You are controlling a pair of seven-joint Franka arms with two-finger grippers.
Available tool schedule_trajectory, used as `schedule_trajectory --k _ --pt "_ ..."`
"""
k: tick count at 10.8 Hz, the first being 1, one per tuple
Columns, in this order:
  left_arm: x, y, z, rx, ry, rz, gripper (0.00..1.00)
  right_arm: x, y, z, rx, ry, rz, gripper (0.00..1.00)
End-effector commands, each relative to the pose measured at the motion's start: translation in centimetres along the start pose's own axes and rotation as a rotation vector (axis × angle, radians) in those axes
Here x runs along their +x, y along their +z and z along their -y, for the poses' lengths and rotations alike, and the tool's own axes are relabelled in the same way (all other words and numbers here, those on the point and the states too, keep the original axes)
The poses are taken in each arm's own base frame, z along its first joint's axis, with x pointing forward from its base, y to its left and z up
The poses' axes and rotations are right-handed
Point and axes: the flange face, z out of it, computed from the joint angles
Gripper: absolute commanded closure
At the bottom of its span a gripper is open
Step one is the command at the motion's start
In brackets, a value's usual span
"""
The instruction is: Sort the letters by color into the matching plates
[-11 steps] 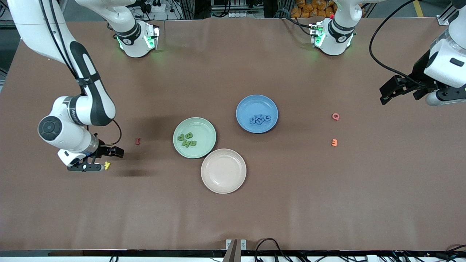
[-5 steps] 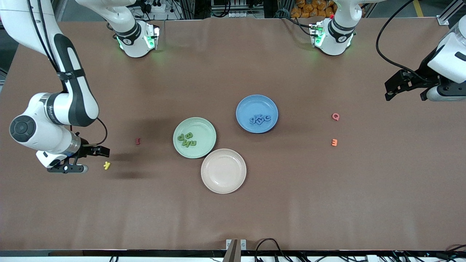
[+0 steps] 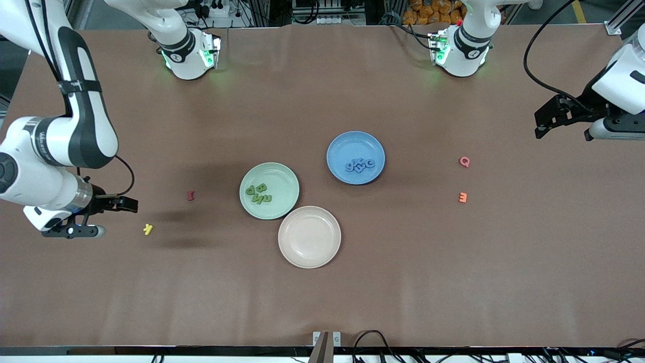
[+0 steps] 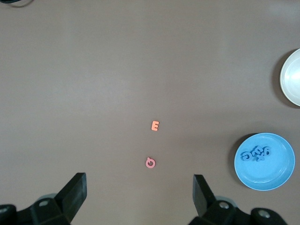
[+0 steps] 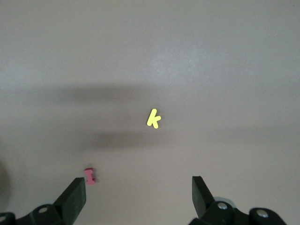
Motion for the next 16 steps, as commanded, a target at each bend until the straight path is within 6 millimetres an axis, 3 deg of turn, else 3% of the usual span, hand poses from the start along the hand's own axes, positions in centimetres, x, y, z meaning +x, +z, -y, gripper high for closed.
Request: schedule_trajectory --k 1,7,10,16 --pt "-0.2 -0.3 0.1 -0.025 0.01 0.007 0.0 -0.9 -3.8 -0.9 -0.008 0.002 -0.039 0.0" --pt "-0.3 0.4 -0.1 -0.039 0.002 0.014 0.0 -2.5 -10.6 -2.6 -0.005 0.036 -0.069 0.0" --pt "-1.4 1.3 -0.4 -0.038 0.002 0.0 0.0 -2.7 -13.7 -3.1 -0.006 0.041 -0.057 0.0" --pt "-2.8 1.3 -0.4 -0.03 -0.001 -0.001 0.0 -2.8 -18.1 -3.3 -0.009 0.05 -0.096 0.0"
